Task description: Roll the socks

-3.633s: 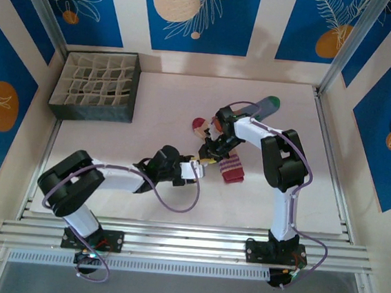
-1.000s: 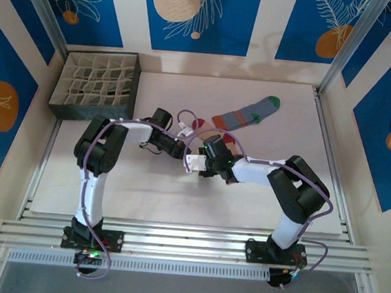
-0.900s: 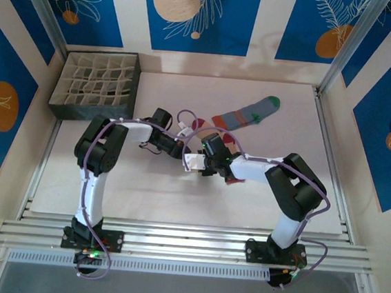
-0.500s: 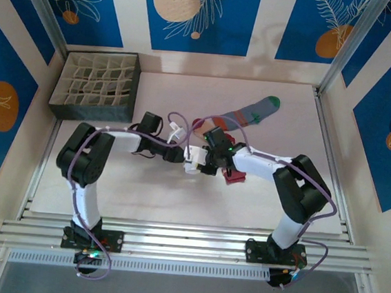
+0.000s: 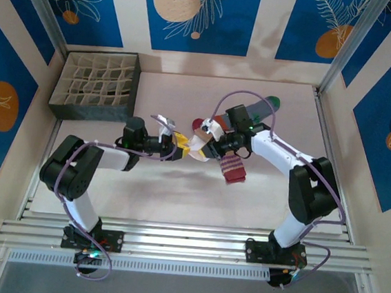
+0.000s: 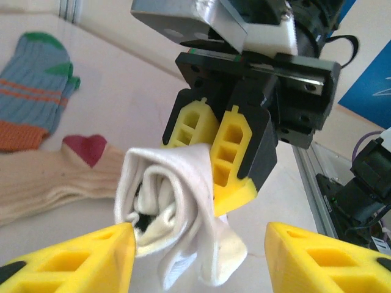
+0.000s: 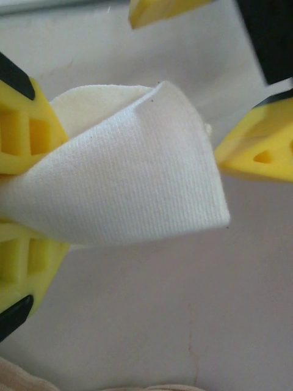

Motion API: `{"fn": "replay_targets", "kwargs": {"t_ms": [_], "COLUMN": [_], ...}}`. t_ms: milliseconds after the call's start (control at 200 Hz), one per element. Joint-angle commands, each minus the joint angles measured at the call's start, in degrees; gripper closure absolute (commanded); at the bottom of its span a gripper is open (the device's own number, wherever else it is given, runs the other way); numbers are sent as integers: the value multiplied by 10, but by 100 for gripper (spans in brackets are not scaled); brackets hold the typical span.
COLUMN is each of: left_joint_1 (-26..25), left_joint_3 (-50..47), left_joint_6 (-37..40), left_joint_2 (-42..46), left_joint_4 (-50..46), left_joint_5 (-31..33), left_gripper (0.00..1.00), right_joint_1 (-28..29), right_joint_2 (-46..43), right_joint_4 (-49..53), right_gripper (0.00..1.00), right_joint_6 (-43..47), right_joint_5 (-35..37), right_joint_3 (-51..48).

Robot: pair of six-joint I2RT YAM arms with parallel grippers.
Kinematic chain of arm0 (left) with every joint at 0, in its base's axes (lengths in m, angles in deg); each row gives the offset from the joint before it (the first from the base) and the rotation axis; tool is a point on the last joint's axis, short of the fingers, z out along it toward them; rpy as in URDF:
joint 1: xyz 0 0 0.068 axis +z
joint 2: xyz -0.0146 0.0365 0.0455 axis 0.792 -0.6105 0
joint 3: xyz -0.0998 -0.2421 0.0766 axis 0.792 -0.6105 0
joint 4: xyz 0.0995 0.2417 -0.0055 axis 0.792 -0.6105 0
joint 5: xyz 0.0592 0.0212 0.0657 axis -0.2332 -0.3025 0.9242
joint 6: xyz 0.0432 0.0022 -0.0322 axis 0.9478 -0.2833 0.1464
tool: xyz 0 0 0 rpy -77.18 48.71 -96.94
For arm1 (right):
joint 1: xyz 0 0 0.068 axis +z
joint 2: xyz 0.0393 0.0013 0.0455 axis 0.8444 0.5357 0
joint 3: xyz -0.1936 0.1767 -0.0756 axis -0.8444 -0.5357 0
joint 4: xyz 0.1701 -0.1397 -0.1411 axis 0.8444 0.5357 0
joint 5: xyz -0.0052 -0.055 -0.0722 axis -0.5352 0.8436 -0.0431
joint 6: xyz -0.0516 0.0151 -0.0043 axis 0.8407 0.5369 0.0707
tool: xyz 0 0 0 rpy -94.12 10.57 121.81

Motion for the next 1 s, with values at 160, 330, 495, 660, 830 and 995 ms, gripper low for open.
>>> {"fn": "replay_targets", "kwargs": {"t_ms": [160,330,495,660,830,995], "left_joint_1": [-7,-23,-26,-26,-26,-26], "left_joint_3": [1,18,33,55,83,94], "left_joint_6": [-150,-156,-158,-166,-186,-207], "left_joint_2": [-28,-36,-37,-32,-23,-10], "left_joint_4": [246,246,246,246,246,246], "left_joint_5": [-38,-44,-59,-83,-112,-127], "left_gripper": [34,32,34,47,74,100], "right_joint_1": [-24,-28,-33,-33,-27,-23], "right_joint_2": [-34,-37,-46,-50,-49,-60], "right_joint_4": [4,-18,-34,-21,-1,1], "right_gripper": [100,100,100,100,100,84], "right_joint_6": [-86,-113,-129,-130,-126,-130], "right_joint_5": [-133,-187,-267,-340,-384,-335], "right_joint_3": [22,22,25,35,44,50]}}
